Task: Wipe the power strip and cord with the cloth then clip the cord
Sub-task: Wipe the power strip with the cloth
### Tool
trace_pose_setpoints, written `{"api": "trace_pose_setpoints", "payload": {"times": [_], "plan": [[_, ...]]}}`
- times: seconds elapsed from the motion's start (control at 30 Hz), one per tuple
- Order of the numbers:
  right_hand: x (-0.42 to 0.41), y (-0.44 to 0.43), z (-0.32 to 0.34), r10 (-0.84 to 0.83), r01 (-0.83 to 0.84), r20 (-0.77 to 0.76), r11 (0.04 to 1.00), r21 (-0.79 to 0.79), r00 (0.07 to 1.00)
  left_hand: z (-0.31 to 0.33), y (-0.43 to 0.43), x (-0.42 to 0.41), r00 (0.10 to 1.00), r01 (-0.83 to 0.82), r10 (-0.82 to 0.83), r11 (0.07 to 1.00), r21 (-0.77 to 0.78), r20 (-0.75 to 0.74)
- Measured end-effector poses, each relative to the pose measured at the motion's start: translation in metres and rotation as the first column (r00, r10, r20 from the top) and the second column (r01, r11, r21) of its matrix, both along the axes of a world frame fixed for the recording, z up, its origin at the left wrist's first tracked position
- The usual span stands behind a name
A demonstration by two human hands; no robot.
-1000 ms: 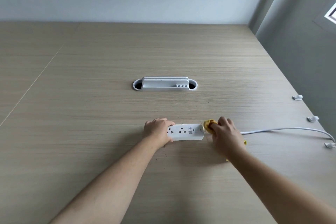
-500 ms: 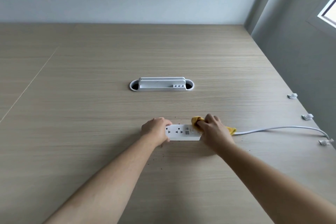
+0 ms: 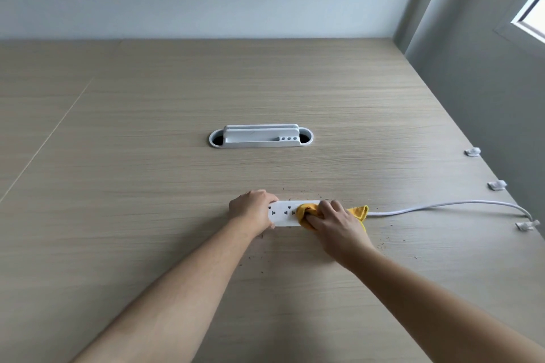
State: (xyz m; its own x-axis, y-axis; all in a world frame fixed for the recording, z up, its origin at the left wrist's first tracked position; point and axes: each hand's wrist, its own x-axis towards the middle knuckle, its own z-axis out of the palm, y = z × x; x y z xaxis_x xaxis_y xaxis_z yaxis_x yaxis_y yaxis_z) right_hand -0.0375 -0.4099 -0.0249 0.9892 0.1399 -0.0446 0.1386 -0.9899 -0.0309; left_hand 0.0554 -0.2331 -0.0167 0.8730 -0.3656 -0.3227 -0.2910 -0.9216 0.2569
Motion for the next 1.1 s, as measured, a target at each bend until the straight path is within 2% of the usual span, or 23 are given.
{"api": "trace_pose_setpoints", "payload": {"times": [0.17, 0.37, 0.5, 0.53, 0.63, 0.7, 0.77, 0.9, 1.1], "plan": [[0.002, -0.017, -0.004, -0.163, 0.163, 0.001, 0.986, -0.019, 0.987, 0.001, -0.002, 0.002, 1.0, 0.028, -0.028, 0.999, 0.031, -0.001], [-0.002, -0.006, -0.004, -0.029, 0.03, 0.012, 0.998, -0.054, 1.0, -0.001, -0.001, 0.001, 0.999, 0.035, -0.037, 0.998, 0.057, 0.026], [-0.007, -0.024, -0.006, -0.151, 0.155, 0.058, 0.985, -0.077, 0.987, 0.0, -0.001, 0.002, 0.999, 0.029, -0.03, 0.998, 0.052, 0.013], [-0.005, -0.021, -0.005, -0.121, 0.128, 0.088, 0.988, -0.09, 0.989, 0.0, -0.001, 0.002, 0.999, 0.03, -0.031, 0.998, 0.053, 0.014], [-0.004, 0.007, -0.006, 0.133, -0.112, 0.164, 0.985, -0.133, 0.977, -0.002, -0.001, 0.001, 0.999, 0.038, -0.04, 0.997, 0.063, 0.026], [-0.002, 0.022, -0.009, 0.208, -0.183, 0.155, 0.97, -0.161, 0.966, -0.002, -0.001, 0.002, 0.999, 0.038, -0.04, 0.998, 0.056, 0.022], [0.008, 0.02, -0.01, 0.157, -0.132, 0.132, 0.975, -0.179, 0.979, -0.001, -0.001, 0.002, 0.999, 0.032, -0.032, 0.998, 0.053, 0.007], [0.009, -0.009, -0.007, -0.082, 0.102, 0.109, 0.975, -0.196, 0.991, -0.001, 0.0, 0.001, 1.0, 0.018, -0.019, 0.999, 0.049, 0.012], [-0.025, 0.014, -0.014, 0.1, -0.09, 0.091, 0.991, -0.1, 0.991, -0.004, 0.0, 0.002, 1.0, 0.023, -0.023, 0.999, 0.046, 0.015]]}}
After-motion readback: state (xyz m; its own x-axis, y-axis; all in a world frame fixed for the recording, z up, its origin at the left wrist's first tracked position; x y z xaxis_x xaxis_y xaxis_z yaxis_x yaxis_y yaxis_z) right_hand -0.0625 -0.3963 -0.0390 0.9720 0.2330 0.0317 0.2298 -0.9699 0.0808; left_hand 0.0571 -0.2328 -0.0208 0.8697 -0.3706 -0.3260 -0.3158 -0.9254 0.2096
